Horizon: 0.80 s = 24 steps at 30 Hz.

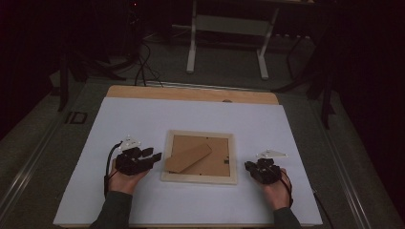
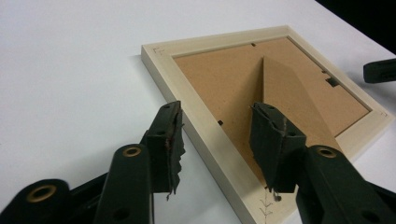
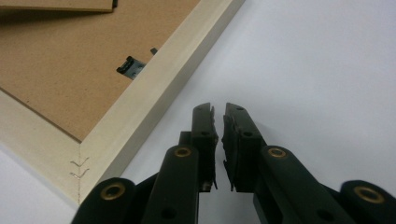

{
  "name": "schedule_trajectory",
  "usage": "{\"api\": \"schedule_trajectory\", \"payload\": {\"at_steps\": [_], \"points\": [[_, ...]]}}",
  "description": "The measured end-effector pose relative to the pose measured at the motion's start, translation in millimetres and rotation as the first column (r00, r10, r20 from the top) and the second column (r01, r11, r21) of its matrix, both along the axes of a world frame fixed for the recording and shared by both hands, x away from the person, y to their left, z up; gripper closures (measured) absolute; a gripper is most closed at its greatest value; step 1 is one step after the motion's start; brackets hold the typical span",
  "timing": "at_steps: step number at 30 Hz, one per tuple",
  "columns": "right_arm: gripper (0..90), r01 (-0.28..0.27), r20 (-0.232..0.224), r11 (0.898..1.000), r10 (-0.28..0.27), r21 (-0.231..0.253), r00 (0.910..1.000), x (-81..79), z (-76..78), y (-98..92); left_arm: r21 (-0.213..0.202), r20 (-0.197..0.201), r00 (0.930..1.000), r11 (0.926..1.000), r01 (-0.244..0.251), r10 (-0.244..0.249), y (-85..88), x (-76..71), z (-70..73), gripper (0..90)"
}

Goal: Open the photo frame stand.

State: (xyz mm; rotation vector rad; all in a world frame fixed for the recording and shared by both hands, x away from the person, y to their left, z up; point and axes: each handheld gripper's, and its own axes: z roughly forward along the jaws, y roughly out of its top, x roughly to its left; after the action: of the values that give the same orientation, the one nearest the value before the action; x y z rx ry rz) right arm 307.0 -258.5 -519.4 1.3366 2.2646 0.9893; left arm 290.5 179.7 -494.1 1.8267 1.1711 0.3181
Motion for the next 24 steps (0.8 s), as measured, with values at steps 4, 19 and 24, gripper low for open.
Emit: {"api": "schedule_trajectory", "payload": {"at_steps": [4, 19, 24], "points": [[79.5, 0.024, 0.007, 1.0, -0.024, 0.01, 0.9997, -0.5, 1.5, -4.7, 0.012, 0.011, 0.9999, 0.9999, -0.004, 0.004, -1.9, -0.2, 2.6, 52.1], [72.1, 0.035, 0.013, 0.998, -0.036, 0.048, 0.9993, -2.0, 1.8, -9.8, 0.009, -0.02, 0.9899, 0.99, 0.141, -0.14, -27.8, 21.3, 25.0, 52.9], [70.5, 0.034, 0.011, 0.998, -0.034, 0.043, 0.9994, -1.9, 0.4, -9.4, 0.038, -0.028, 0.9818, 0.9813, 0.189, -0.188, -43.7, 31.8, 25.1, 48.5]]}}
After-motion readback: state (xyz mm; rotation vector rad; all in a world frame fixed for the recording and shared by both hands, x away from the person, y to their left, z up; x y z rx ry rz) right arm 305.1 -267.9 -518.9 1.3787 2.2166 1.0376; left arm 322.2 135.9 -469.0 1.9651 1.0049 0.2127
